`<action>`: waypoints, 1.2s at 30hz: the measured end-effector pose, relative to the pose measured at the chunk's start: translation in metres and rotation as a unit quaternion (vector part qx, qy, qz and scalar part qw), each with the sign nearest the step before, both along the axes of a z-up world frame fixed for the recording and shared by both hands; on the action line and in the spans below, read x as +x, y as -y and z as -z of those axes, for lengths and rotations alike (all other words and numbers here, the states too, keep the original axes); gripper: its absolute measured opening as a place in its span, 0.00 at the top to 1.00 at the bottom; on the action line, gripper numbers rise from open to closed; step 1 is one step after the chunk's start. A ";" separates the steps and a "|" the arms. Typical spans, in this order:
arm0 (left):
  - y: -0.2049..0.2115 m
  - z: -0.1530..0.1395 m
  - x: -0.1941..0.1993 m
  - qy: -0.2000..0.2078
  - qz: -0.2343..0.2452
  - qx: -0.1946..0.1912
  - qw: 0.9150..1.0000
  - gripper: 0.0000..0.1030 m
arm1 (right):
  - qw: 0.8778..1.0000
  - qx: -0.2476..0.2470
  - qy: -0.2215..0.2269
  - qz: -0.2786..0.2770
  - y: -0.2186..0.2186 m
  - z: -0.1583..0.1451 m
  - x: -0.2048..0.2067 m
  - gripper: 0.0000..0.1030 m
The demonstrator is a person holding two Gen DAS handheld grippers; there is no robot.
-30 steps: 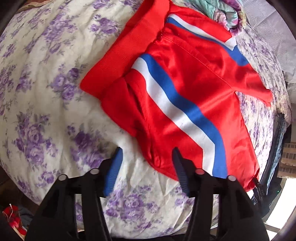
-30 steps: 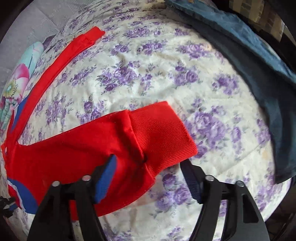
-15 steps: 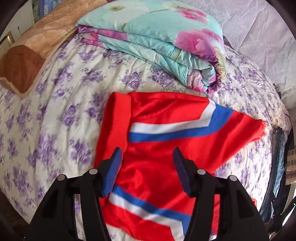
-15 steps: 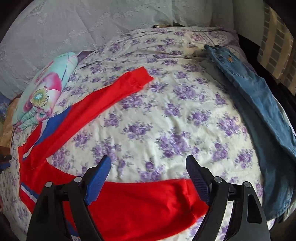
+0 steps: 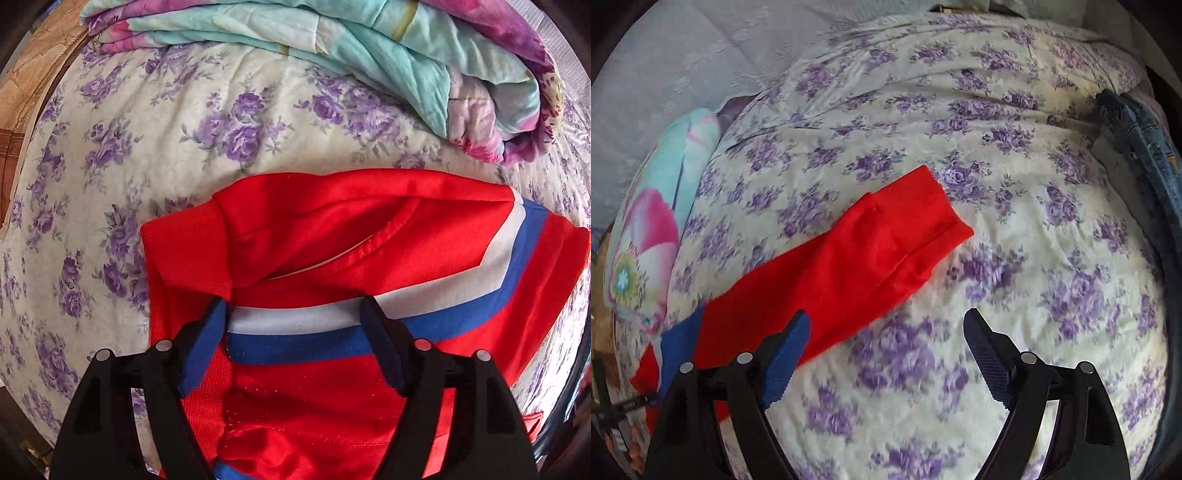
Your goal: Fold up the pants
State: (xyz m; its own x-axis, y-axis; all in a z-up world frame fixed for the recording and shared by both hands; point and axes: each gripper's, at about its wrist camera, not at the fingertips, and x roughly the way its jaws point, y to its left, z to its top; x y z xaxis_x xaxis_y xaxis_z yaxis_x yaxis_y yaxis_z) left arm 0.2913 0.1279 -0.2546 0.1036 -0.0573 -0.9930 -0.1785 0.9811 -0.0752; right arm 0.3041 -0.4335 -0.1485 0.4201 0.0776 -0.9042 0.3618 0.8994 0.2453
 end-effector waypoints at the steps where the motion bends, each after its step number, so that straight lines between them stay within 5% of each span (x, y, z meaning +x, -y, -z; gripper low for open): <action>1: -0.001 0.000 0.000 0.000 0.001 0.000 1.000 0.30 | 1.000 0.010 -0.005 0.014 0.009 0.007 0.012 0.17; 5: -0.003 0.003 -0.004 -0.003 0.000 -0.001 1.000 0.30 | 0.998 0.030 -0.017 0.050 0.028 0.031 0.035 0.18; 9: -0.004 0.005 0.000 -0.007 -0.003 0.002 1.000 0.29 | 0.997 0.064 0.018 0.032 0.028 0.029 0.029 0.76; 10: -0.004 0.005 0.002 -0.008 -0.003 0.002 1.000 0.29 | 0.997 0.062 0.022 0.029 0.029 0.021 0.024 0.80; 15: -0.001 0.006 0.008 -0.012 0.004 0.002 1.000 0.29 | 0.999 0.018 0.025 0.028 0.038 -0.015 -0.013 0.80; 19: 0.002 0.008 0.010 -0.009 0.013 0.004 1.000 0.26 | 0.998 0.004 -0.048 0.027 0.043 0.027 -0.017 0.77; 24: 0.016 0.017 0.014 -0.010 0.023 0.020 0.999 0.16 | 0.995 -0.079 -0.067 0.006 0.029 0.033 -0.011 0.31; 25: 0.017 0.017 0.014 -0.008 0.023 0.018 1.000 0.16 | 0.994 -0.085 -0.070 0.005 0.028 0.027 -0.013 0.31; 29: 0.020 0.019 0.009 0.006 0.031 0.010 0.999 0.15 | 0.992 -0.124 -0.035 -0.010 0.006 -0.021 -0.033 0.31; 36: 0.020 -0.012 -0.028 0.043 0.061 0.018 0.997 0.18 | 0.986 -0.054 0.028 -0.157 -0.122 -0.066 -0.070 0.21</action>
State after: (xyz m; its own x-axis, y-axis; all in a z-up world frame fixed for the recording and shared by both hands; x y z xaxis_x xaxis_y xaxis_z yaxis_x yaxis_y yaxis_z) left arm 0.2632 0.1077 -0.2430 0.1838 -0.0388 -0.9822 -0.0514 0.9975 -0.0490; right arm 0.2337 -0.3117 -0.0820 0.4405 0.1167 -0.8902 0.0507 0.9867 0.1544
